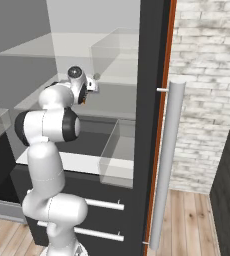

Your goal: Pick the cheese from the fridge and the cheese grater from the cabinet and place them next to the salad bowl.

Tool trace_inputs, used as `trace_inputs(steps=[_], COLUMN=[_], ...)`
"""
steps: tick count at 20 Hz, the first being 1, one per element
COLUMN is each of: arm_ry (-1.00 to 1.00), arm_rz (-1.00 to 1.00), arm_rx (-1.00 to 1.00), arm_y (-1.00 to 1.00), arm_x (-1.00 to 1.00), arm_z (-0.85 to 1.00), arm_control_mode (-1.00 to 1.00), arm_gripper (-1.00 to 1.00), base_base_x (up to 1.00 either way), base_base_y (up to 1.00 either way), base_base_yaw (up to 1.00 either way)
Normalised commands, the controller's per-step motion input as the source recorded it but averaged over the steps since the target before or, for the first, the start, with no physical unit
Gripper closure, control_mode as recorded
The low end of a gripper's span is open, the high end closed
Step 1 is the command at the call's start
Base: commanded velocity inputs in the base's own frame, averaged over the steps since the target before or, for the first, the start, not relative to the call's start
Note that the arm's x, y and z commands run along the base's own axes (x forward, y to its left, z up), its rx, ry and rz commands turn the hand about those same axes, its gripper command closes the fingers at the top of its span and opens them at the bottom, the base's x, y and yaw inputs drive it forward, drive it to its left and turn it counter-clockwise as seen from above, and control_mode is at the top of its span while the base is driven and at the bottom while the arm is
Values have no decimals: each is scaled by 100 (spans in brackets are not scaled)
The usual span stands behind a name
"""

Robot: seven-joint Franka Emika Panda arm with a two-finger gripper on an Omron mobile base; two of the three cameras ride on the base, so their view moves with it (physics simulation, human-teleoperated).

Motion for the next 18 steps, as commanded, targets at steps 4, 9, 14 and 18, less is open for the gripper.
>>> trace_inputs(steps=[4, 9, 14, 18], arm_ry=[-15, -15, -1, 3], arm_rz=[-7, -10, -15, -18], arm_rx=[0, 0, 1, 2], arm_y=[0, 0, 0, -1], arm_x=[0, 0, -4, -5], arm_z=[0, 12, 39, 45], arm_control_mode=[-100, -100, -100, -100], arm_gripper=[100, 100, 100, 100], base_base_x=[0, 0, 0, 0], base_base_y=[0, 0, 0, 0], base_base_yaw=[0, 0, 0, 0])
